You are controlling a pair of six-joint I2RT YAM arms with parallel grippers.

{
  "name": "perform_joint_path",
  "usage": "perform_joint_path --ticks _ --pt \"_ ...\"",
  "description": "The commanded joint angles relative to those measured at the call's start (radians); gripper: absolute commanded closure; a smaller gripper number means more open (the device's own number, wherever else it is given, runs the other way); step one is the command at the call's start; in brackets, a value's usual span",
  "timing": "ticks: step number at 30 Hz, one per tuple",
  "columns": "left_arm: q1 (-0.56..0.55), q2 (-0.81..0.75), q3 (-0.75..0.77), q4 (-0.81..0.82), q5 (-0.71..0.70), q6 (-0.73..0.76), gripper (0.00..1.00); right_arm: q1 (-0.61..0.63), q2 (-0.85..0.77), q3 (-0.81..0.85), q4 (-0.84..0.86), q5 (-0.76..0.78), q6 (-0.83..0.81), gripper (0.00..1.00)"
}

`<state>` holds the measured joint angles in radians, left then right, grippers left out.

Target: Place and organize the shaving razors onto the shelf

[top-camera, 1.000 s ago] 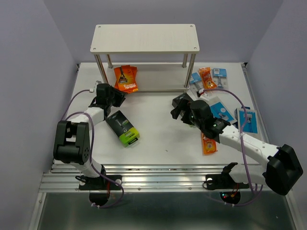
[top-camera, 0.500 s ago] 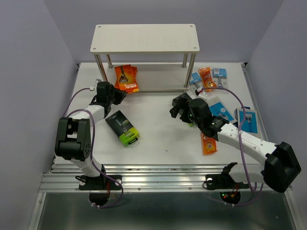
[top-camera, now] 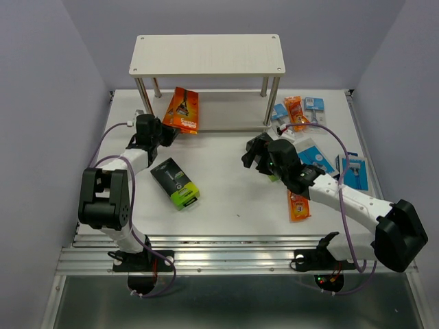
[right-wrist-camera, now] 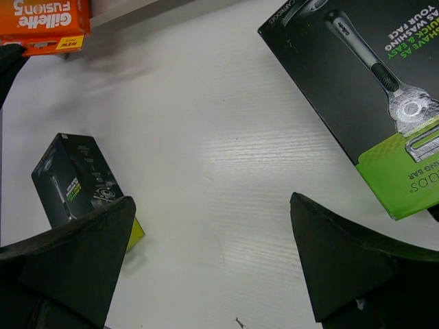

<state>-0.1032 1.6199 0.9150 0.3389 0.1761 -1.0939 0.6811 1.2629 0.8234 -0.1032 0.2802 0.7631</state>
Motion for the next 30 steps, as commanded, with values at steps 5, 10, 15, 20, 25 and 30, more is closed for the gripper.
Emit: perform_joint_path --ticks 5,10,15,20,25,30 --pt "0.054 -0.037 0.018 0.106 0.149 -0.014 1.00 -0.005 0.018 0.062 0.037 0.013 -0.025 0.00" --pt "0.077 -0.028 0.025 0.140 0.282 -0.021 1.00 -0.005 0.020 0.065 0.039 0.019 -0.025 0.00" --pt "0.096 -0.026 0.042 0.124 0.351 0.008 1.00 -0.005 0.018 0.063 0.042 0.022 -0.021 0.00" --pt "0.146 -0.025 0.048 0.085 0.370 0.048 1.00 -0.005 0.018 0.062 0.042 0.017 -0.019 0.00" --pt "0.186 -0.048 0.045 0.071 0.358 0.103 1.00 -0.005 0.024 0.066 0.042 0.019 -0.022 0.00" --pt "0.215 0.009 0.079 0.061 0.423 0.144 1.00 -0.005 0.038 0.077 0.042 0.011 -0.028 0.00"
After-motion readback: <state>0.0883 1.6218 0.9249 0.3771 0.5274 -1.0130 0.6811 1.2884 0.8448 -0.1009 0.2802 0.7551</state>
